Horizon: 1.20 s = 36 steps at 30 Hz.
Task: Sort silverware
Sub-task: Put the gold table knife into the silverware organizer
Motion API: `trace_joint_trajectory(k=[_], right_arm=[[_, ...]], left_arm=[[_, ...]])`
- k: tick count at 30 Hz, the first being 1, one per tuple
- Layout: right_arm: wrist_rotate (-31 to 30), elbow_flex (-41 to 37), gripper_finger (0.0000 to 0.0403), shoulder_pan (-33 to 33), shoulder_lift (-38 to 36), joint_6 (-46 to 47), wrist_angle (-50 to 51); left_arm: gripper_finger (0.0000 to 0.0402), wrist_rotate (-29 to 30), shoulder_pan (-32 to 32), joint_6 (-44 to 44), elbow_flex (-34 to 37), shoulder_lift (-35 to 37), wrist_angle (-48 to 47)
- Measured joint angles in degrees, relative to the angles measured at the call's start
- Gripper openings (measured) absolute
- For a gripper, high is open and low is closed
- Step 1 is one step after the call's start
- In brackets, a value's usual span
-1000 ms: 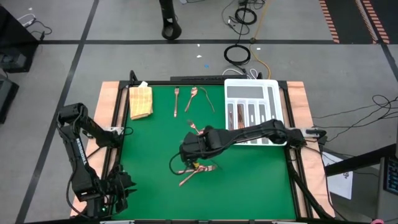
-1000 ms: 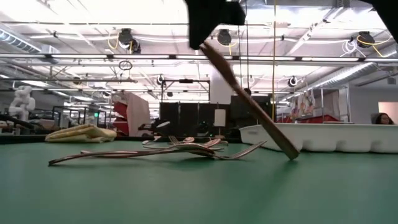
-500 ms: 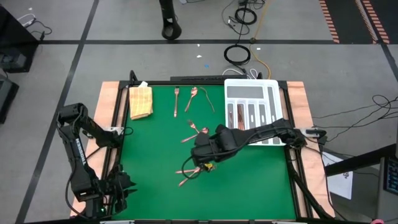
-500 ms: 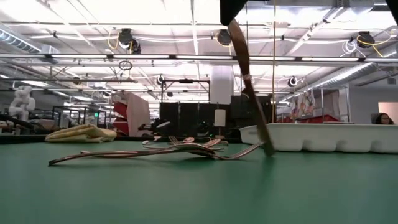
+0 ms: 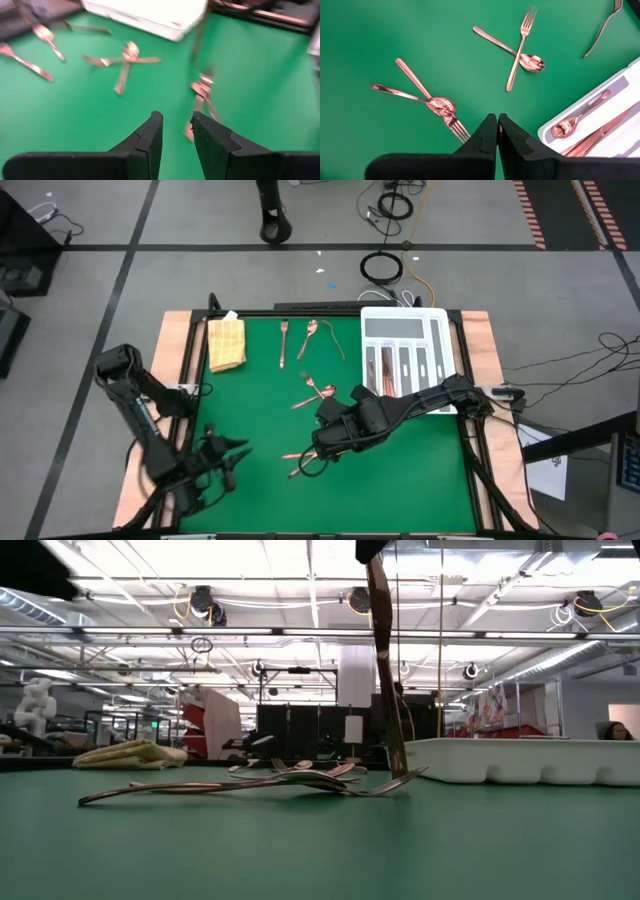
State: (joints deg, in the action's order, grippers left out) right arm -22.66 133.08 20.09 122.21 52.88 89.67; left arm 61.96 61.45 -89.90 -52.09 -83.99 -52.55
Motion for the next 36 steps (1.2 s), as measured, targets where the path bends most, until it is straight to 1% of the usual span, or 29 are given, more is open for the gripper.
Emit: trace_joint_trajectory(k=[2, 4, 6, 8, 9, 10, 13, 15, 18, 23, 28, 30, 32, 34, 36], right_arm=[[0.0, 0.1, 0.0000, 0.1, -0.2, 0.0, -0.1], [-0.1, 0.2, 0.0000, 0.2, -0.2, -0.4, -0.9], [-0.4, 0.2, 0.0000, 0.2, -0.5, -0.9, -1.5], [-0.4, 0.2, 0.0000, 0.2, -0.7, -1.1, -1.7], [-0.5, 0.3, 0.0000, 0.2, -0.8, -1.1, -1.9], [-0.8, 0.3, 0.0000, 0.3, -1.1, -1.1, -1.9], [-1.9, 0.3, 0.0000, 0.7, -1.9, -1.5, -2.4], [-3.0, 0.3, 0.0000, 1.0, -2.7, -1.5, -2.6], [-4.5, 0.3, 0.0000, 1.5, -3.9, -1.5, -2.8], [-6.3, 0.3, 0.0000, 2.3, -5.0, -1.5, -2.7], [-6.6, 0.3, 0.0000, 2.9, -5.0, -1.7, -2.8], [-7.4, 0.3, 0.0000, 3.1, -5.0, -1.9, -2.8], [-7.4, 0.3, 0.0000, 3.3, -5.0, -2.4, -2.9], [-7.3, 0.3, 0.0000, 3.3, -5.0, -2.8, -3.1], [-7.3, 0.3, 0.0000, 3.3, -5.0, -3.0, -3.5]], left_arm=[[0.0116, 0.3, -4.3, 7.1, 0.6, 0.0, 4.2], [0.0121, -1.0, -8.6, 17.2, 1.3, 0.0, 11.1], [0.0127, -5.8, -12.9, 30.0, 1.7, 0.0, 20.9], [0.0131, -13.3, -17.0, 43.7, 1.9, 0.0, 31.1], [0.0132, -15.9, -18.7, 49.8, 1.9, 0.0, 35.5], [0.0132, -17.2, -20.1, 55.0, 1.9, 0.0, 39.3], [0.0133, -19.7, -24.0, 67.2, 1.9, 0.2, 47.1], [0.0133, -25.1, -26.8, 72.6, 2.0, 0.4, 50.5], [0.0133, -33.2, -31.1, 78.3, 2.0, 0.1, 55.6], [0.0133, -40.7, -36.8, 85.6, 2.0, -0.2, 59.6], [0.0133, -44.8, -41.4, 88.2, 2.0, -0.2, 58.1], [0.0133, -47.4, -43.2, 88.8, 2.4, -0.2, 58.7], [0.0133, -51.2, -45.3, 88.7, 3.6, -0.2, 60.9], [0.0133, -55.9, -47.0, 87.9, 4.7, -0.2, 65.0], [0.0133, -58.8, -48.1, 87.7, 5.9, -0.2, 69.2]])
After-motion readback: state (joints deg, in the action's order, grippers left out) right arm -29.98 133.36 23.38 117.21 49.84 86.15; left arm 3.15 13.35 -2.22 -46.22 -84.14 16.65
